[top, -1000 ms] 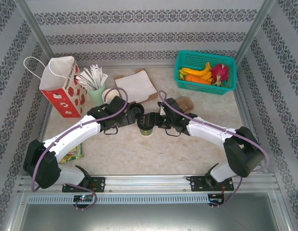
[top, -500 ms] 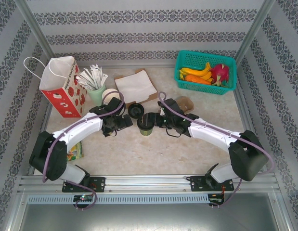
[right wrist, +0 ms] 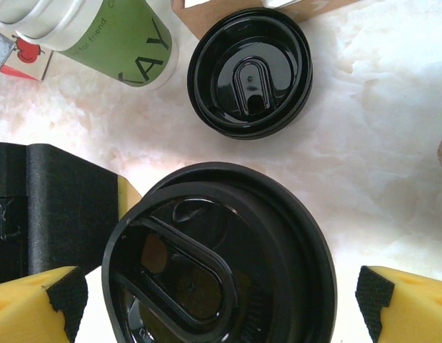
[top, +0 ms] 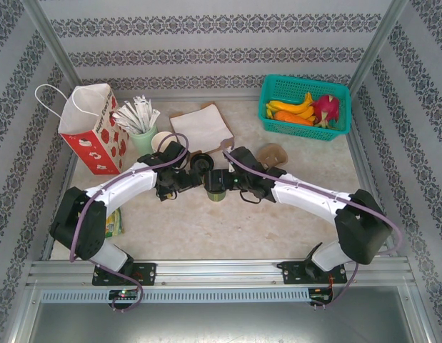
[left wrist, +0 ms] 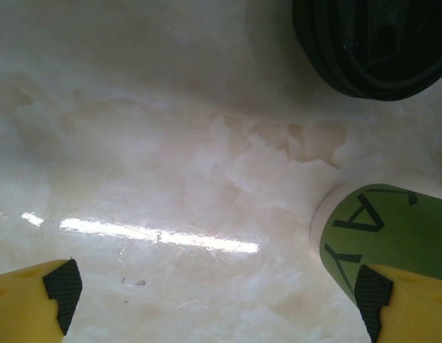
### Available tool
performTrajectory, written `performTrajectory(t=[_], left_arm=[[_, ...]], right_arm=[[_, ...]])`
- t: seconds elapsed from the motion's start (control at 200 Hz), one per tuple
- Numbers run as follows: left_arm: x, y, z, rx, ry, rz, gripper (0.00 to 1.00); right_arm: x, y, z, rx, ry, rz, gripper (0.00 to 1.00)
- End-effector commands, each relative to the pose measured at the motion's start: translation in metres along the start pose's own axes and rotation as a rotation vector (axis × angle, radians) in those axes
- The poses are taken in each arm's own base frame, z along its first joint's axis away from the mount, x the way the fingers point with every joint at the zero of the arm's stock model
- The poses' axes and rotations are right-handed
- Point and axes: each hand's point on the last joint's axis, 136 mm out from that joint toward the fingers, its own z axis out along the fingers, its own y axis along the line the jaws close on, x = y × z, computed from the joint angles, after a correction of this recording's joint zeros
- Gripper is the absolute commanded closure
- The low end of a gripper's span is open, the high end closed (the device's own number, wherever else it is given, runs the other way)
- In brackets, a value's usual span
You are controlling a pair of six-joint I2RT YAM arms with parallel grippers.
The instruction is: Pack the takeout coffee
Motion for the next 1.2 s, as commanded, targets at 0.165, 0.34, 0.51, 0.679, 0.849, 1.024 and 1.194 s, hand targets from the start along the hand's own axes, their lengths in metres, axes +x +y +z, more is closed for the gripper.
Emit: performTrajectory(t=[0.165,0.34,0.51,0.679,0.849,1.024,1.194], left_arm=[[-0.006,-0.006,-0.003,0.020,-0.007,0.018,0.01],[-0.005,-0.006,-0.002,0.021,0.000,0.020,0.01],[-0.004,-0.005,-0.001,0.017,0.004,0.019,0.00],[-0.004,-0.005,-0.002,0.016,0.004,0.020,0.00],[-0.004,-0.005,-0.002,0.018,0.007,0.021,0.00],[-0.002,-0.005,-0.001,0.018,0.013,0.024,0.01],[-0.002,-0.005,0.000,0.017,0.019,0.024,0.00]], right_arm=[[-0.002,-0.002,0.004,0.089,0.014,-0.053,0.02],[0.002,-0.003,0.009,0.119,0.047,-0.062,0.02],[0.005,-0.006,0.012,0.154,0.062,-0.065,0.02],[0.009,-0.010,0.014,0.171,0.076,-0.052,0.02],[0.020,-0.015,0.022,0.176,0.119,-0.039,0.03],[0.035,-0.021,0.030,0.179,0.171,-0.025,0.10],[0.052,-0.027,0.034,0.179,0.233,-0.018,0.16]])
